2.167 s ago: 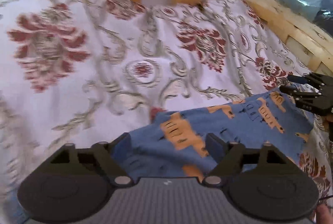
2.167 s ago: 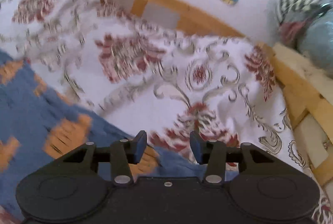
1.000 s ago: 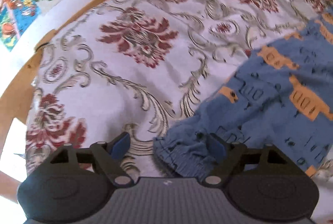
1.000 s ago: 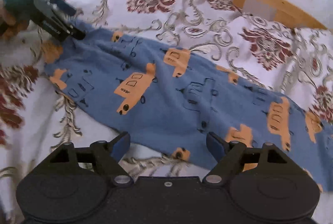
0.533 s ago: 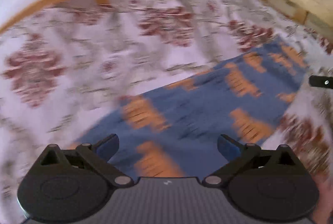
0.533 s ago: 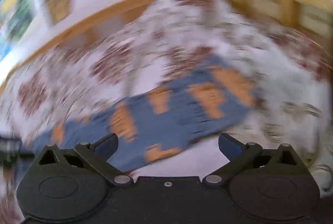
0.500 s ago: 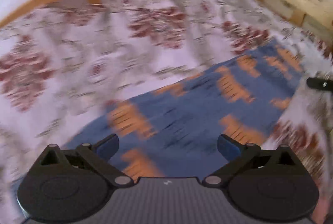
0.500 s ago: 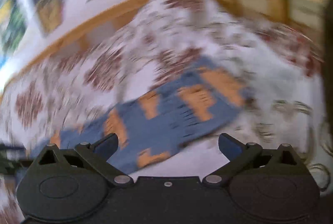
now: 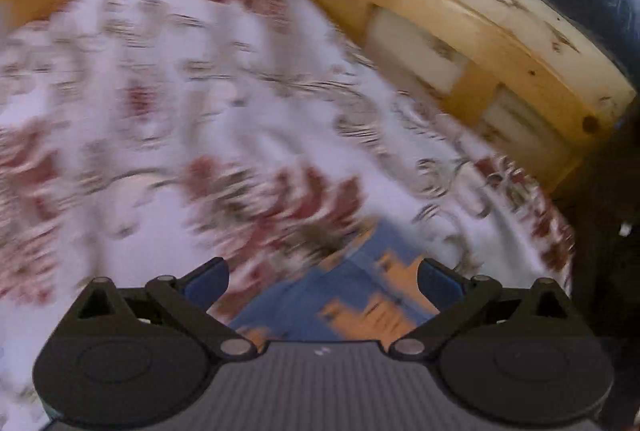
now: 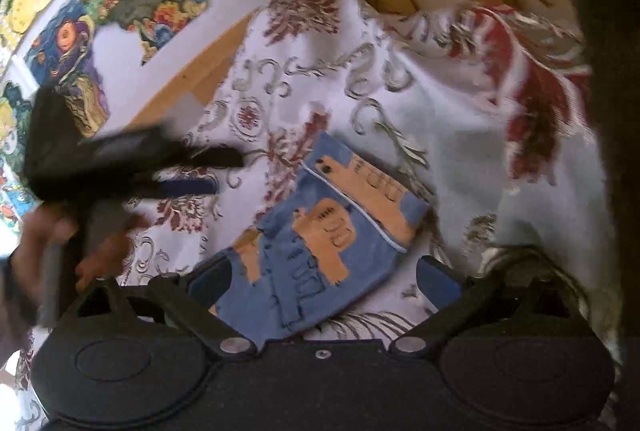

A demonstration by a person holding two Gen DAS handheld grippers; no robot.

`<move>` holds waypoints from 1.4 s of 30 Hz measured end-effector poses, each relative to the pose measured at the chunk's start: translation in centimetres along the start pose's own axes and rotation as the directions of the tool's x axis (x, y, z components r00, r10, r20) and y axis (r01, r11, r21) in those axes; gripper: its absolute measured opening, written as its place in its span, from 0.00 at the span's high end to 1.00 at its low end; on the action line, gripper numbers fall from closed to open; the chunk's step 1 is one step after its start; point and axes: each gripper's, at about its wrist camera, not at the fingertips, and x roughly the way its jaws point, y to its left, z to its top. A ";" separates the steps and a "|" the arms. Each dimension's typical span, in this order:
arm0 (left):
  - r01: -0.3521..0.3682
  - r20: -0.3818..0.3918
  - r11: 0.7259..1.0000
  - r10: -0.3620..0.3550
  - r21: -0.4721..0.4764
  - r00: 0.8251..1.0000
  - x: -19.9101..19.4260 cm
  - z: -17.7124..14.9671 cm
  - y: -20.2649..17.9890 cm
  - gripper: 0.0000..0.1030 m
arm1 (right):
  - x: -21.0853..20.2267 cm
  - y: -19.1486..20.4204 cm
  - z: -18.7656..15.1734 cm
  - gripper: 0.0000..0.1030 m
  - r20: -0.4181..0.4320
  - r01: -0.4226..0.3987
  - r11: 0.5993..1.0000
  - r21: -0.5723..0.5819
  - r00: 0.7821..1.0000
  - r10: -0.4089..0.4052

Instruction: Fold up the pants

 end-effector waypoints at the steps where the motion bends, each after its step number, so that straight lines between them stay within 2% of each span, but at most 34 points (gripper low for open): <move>1: 0.020 -0.022 1.000 -0.020 0.018 1.000 1.3 0.7 -0.3 0.00 | -0.1 0.1 -0.1 0.05 0.009 0.002 1.000 0.001 1.000 -0.002; 6: 0.068 -0.101 0.989 -0.055 0.133 0.993 5.1 2.5 -2.2 0.05 | 0.4 -0.6 0.3 0.14 0.045 0.063 0.996 0.069 0.997 -0.066; 8: 0.090 -0.137 0.982 -0.067 0.165 0.988 6.0 2.9 -2.8 0.11 | 0.4 -0.9 0.3 0.25 0.060 0.101 0.990 0.099 0.992 -0.107; 13: 0.100 -0.192 0.959 -0.050 0.264 0.980 7.1 2.8 -3.8 0.13 | 0.9 -0.9 0.2 0.34 0.086 0.145 0.980 0.139 0.984 -0.158; 16: 0.086 -0.204 0.957 -0.029 0.276 0.979 7.6 3.0 -3.6 0.15 | 1.4 -0.7 0.0 0.44 0.075 0.150 0.976 0.156 0.984 -0.163; 21: 0.065 -0.206 0.967 -0.013 0.248 0.978 8.5 3.8 -2.3 0.16 | 2.2 -1.2 -0.4 0.51 0.063 0.195 0.962 0.191 0.976 -0.210; 25: 0.046 -0.210 0.956 0.017 0.290 0.977 9.0 3.9 -2.4 0.20 | 3.1 -2.0 -0.6 0.52 0.075 0.186 0.947 0.263 0.974 -0.213; 27: 0.038 -0.201 0.950 0.027 0.309 0.979 9.1 3.7 -2.8 0.20 | 3.6 -2.0 -0.7 0.59 0.077 0.180 0.948 0.263 0.975 -0.207; 29: 0.031 -0.192 0.951 0.030 0.308 0.981 9.1 3.6 -2.8 0.19 | 3.8 -2.3 -0.7 0.82 0.062 0.205 0.939 0.276 0.971 -0.231; 38: 0.017 -0.169 0.961 0.031 0.276 0.985 8.7 2.5 -2.4 0.14 | 3.7 -2.6 -0.9 0.86 0.062 0.203 0.936 0.288 0.971 -0.230; 42: -0.002 -0.165 0.973 0.041 0.229 0.985 8.0 2.1 -1.8 0.14 | 3.6 -1.9 -0.9 0.89 0.067 0.226 0.948 0.224 0.967 -0.246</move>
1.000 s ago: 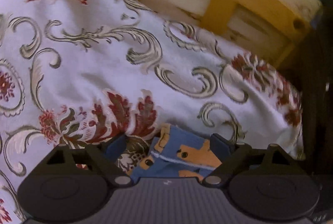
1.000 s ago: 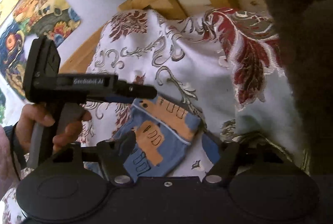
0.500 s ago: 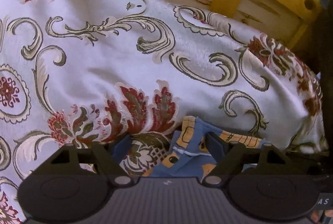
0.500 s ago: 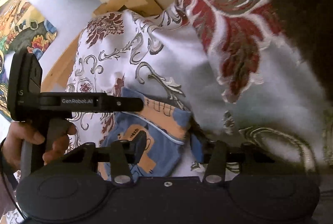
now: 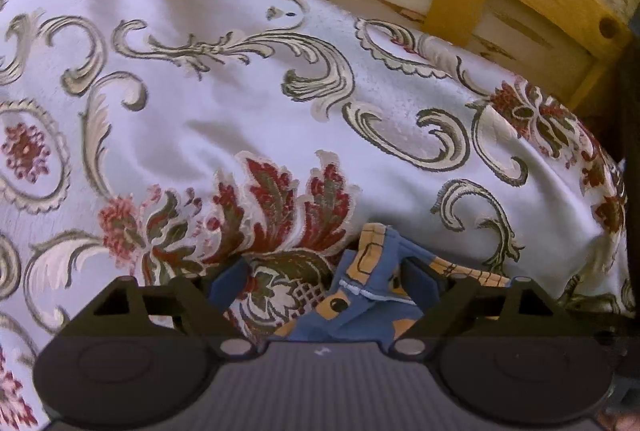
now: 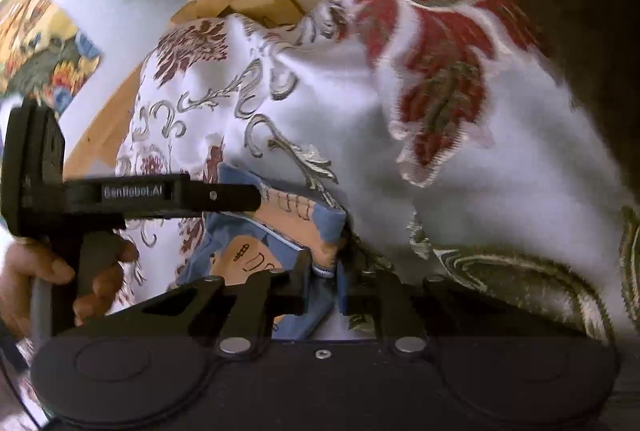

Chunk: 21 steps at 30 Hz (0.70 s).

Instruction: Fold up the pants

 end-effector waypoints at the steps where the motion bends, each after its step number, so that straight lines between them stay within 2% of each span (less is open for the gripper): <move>1: -0.009 0.006 1.000 0.009 -0.021 1.000 -0.5 -0.2 0.1 0.14 | -0.1 0.4 -0.1 0.89 0.009 0.009 0.999 -0.037 1.000 -0.009; 4: -0.017 0.026 0.996 0.020 -0.084 0.999 -2.2 -0.9 0.8 0.11 | -0.4 1.9 -0.5 0.90 0.034 0.037 0.988 -0.151 0.999 -0.033; 7: -0.020 0.034 0.976 0.028 -0.216 0.999 -4.7 -1.4 1.8 0.10 | -1.1 4.0 -1.3 0.90 0.092 0.067 0.948 -0.310 0.995 -0.041; 10: 0.014 0.011 0.937 -0.011 -0.350 1.000 -6.3 -1.9 3.2 0.09 | -2.0 6.6 -2.8 0.90 0.156 0.088 0.861 -0.502 0.988 -0.009; 13: 0.084 0.009 0.879 -0.090 -0.469 0.996 -7.4 -2.5 4.4 0.09 | -2.4 8.7 -4.8 0.90 0.161 0.085 0.754 -0.651 0.987 0.028; 15: 0.116 0.010 0.842 -0.131 -0.528 0.991 -7.4 -2.4 4.7 0.09 | -2.4 9.6 -5.6 0.90 0.159 0.086 0.700 -0.709 0.987 0.040; 17: 0.137 0.007 0.814 -0.161 -0.565 0.987 -6.7 -1.9 4.5 0.09 | -2.3 10.1 -6.1 0.90 0.157 0.090 0.667 -0.739 0.987 0.041; 19: 0.132 -0.009 0.807 -0.168 -0.576 0.986 -5.9 -1.3 4.0 0.09 | -1.9 10.2 -6.1 0.90 0.150 0.096 0.652 -0.752 0.988 0.027; 21: 0.096 -0.054 0.811 -0.155 -0.578 0.986 -4.6 -0.4 3.2 0.09 | -1.9 10.1 -6.1 0.90 0.144 0.099 0.639 -0.763 0.989 0.019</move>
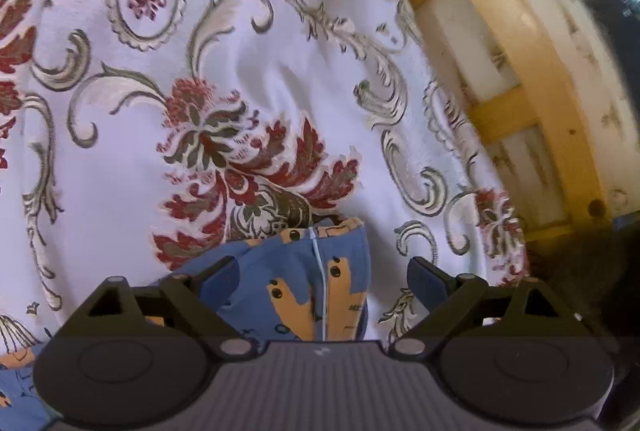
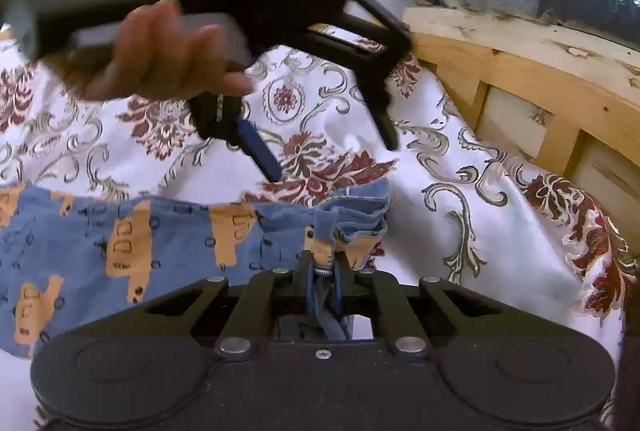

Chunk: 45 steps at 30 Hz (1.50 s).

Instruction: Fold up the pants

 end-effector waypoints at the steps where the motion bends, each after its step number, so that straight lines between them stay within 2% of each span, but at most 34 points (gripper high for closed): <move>1: -0.033 -0.027 0.999 0.033 0.005 0.999 0.6 0.3 -0.5 0.09 | 0.1 0.0 0.0 0.90 -0.004 -0.001 1.000 -0.006 1.000 0.000; 4: -0.127 -0.103 0.992 0.129 0.026 0.986 2.3 0.9 -2.1 0.09 | 0.1 0.3 0.1 0.90 -0.007 -0.002 1.000 -0.021 1.000 0.002; 7: -0.181 -0.131 0.981 0.189 0.067 0.973 3.4 1.2 -3.9 0.10 | 0.2 0.4 0.1 0.90 -0.012 -0.007 0.999 -0.034 1.000 0.007; 9: -0.211 -0.128 0.974 0.221 0.087 0.967 3.8 1.3 -4.9 0.20 | 0.3 0.6 0.1 0.90 -0.015 -0.012 0.999 -0.044 1.000 0.011; 11: -0.256 -0.136 0.963 0.266 0.090 0.954 4.4 1.5 -5.5 0.44 | 0.4 0.8 0.1 0.90 -0.019 -0.015 0.998 -0.056 1.000 0.014; 13: -0.283 -0.147 0.956 0.292 0.075 0.945 4.6 1.6 -5.5 0.56 | 0.3 0.8 0.1 0.90 -0.020 -0.017 0.998 -0.063 1.000 0.016; 19: -0.256 -0.082 0.967 0.256 0.008 0.963 2.2 1.0 -4.1 0.86 | -0.2 1.5 0.2 0.90 -0.005 -0.022 0.994 -0.107 1.000 0.021; 23: -0.163 -0.012 0.987 0.163 -0.013 0.987 -0.8 -0.3 -2.4 0.89 | -1.3 2.2 0.2 0.90 0.041 -0.012 0.987 -0.159 0.999 0.019; 25: -0.129 0.025 0.991 0.130 -0.017 0.991 -2.4 -1.3 -1.2 0.89 | -2.0 2.6 0.2 0.90 0.068 -0.010 0.981 -0.193 0.997 0.024; 29: -0.008 0.102 0.998 0.015 -0.067 0.995 -5.8 -3.7 3.2 0.89 | -3.7 4.3 -0.1 0.90 0.120 -0.030 0.958 -0.285 0.990 0.067; 32: 0.074 0.169 0.993 -0.057 -0.095 0.984 -7.7 -6.6 6.6 0.89 | -4.8 6.0 -0.7 0.90 0.138 -0.069 0.924 -0.376 0.982 0.129; 34: 0.108 0.215 0.988 -0.083 -0.108 0.973 -8.4 -8.7 9.1 0.88 | -5.1 7.1 -1.3 0.90 0.117 -0.119 0.892 -0.435 0.975 0.187; 36: 0.126 0.245 0.981 -0.087 -0.149 0.966 -8.4 -11.1 11.6 0.80 | -5.1 8.2 -1.9 0.90 0.070 -0.182 0.856 -0.485 0.967 0.245; 38: 0.149 0.265 0.969 -0.094 -0.196 0.960 -8.0 -13.2 14.2 0.50 | -4.7 9.1 -2.4 0.90 0.003 -0.249 0.816 -0.522 0.956 0.294; 40: 0.195 0.294 0.945 -0.114 -0.264 0.949 -7.2 -14.9 16.7 0.37 | -4.2 9.9 -3.2 0.90 -0.059 -0.298 0.779 -0.551 0.946 0.320; 42: 0.288 0.342 0.903 -0.173 -0.320 0.924 -6.5 -16.2 18.9 0.33 | -3.9 10.7 -3.8 0.90 -0.066 -0.293 0.753 -0.590 0.946 0.316; 43: 0.348 0.380 0.871 -0.209 -0.346 0.901 -6.3 -16.7 19.7 0.28 | -3.9 10.8 -3.9 0.90 -0.063 -0.288 0.749 -0.597 0.947 0.314; 44: 0.391 0.409 0.849 -0.235 -0.355 0.882 -6.2 -17.1 20.4 0.23 | -3.8 10.8 -3.8 0.89 -0.063 -0.290 0.752 -0.592 0.947 0.315; 45: 0.422 0.434 0.833 -0.253 -0.357 0.865 -6.1 -17.3 20.8 0.21 | -3.8 10.6 -3.7 0.88 -0.066 -0.294 0.756 -0.584 0.946 0.317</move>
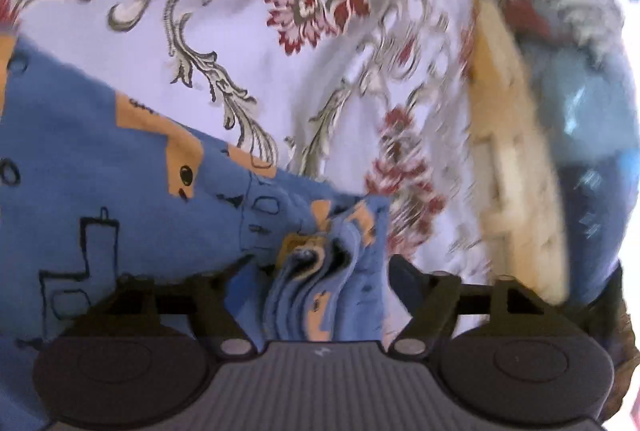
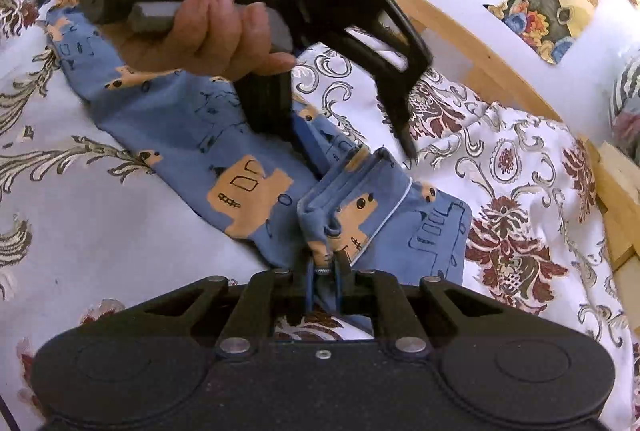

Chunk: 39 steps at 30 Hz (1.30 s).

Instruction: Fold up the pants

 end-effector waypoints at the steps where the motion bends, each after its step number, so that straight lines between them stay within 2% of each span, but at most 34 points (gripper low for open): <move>1: 0.008 0.010 1.000 -0.008 -0.008 1.000 0.0 0.1 0.0 0.20 | 0.0 -0.2 0.0 0.87 -0.001 -0.001 1.000 0.007 1.000 0.001; 4: -0.055 0.009 0.998 0.055 0.033 0.998 0.7 0.4 -1.5 0.21 | 0.3 -0.2 -0.2 0.85 0.003 0.003 1.000 0.006 1.000 -0.003; 6: -0.139 0.023 0.985 0.137 0.106 0.990 1.3 0.4 -2.9 0.30 | 0.3 0.1 -0.2 0.82 0.010 0.009 1.000 0.003 1.000 -0.009; 7: -0.187 0.022 0.973 0.186 0.134 0.982 1.6 0.3 -3.4 0.41 | 0.3 0.1 -0.2 0.81 0.012 0.011 1.000 0.006 1.000 -0.011; 8: -0.221 0.025 0.965 0.220 0.144 0.975 1.9 0.3 -3.8 0.51 | 0.3 0.0 -0.2 0.80 0.014 0.011 1.000 0.013 1.000 -0.011; 9: -0.243 0.029 0.960 0.241 0.139 0.970 1.9 0.3 -3.9 0.53 | 0.3 -0.1 -0.2 0.79 0.018 0.009 1.000 0.024 1.000 -0.010; 11: -0.256 0.035 0.960 0.253 0.116 0.967 1.6 0.4 -3.4 0.65 | 0.2 -0.2 -0.2 0.78 0.027 0.008 0.999 0.039 1.000 -0.009; 14: -0.241 0.035 0.966 0.238 0.093 0.971 1.1 0.5 -2.5 0.74 | 0.1 -0.2 -0.1 0.78 0.044 -0.008 0.998 0.060 0.999 0.005; 15: -0.239 0.036 0.966 0.236 0.094 0.971 0.9 0.6 -2.3 0.75 | 0.1 -0.2 0.0 0.80 0.048 -0.012 0.998 0.065 0.999 0.009; 16: -0.235 0.034 0.968 0.232 0.094 0.972 0.8 0.6 -2.1 0.77 | 0.0 -0.1 0.0 0.85 0.059 -0.019 0.997 0.069 0.998 0.015; 19: -0.225 0.028 0.970 0.223 0.095 0.974 0.2 0.8 -1.7 0.79 | -0.5 0.2 0.4 0.89 0.087 -0.018 0.999 0.049 0.996 0.014; 24: -0.243 0.000 0.965 0.244 0.093 0.970 -1.5 1.0 -1.4 0.80 | -1.7 0.8 1.5 0.90 0.109 -0.020 0.999 0.042 0.994 0.015; 28: -0.251 -0.013 0.962 0.254 0.112 0.967 -3.2 0.8 -0.5 0.80 | -2.3 2.7 2.4 0.90 0.106 -0.026 1.000 -0.007 0.994 0.026; 39: -0.276 0.006 0.944 0.280 0.183 0.960 -8.3 0.5 1.3 0.80 | -2.8 6.5 4.8 0.90 0.123 -0.092 0.995 -0.027 0.988 0.095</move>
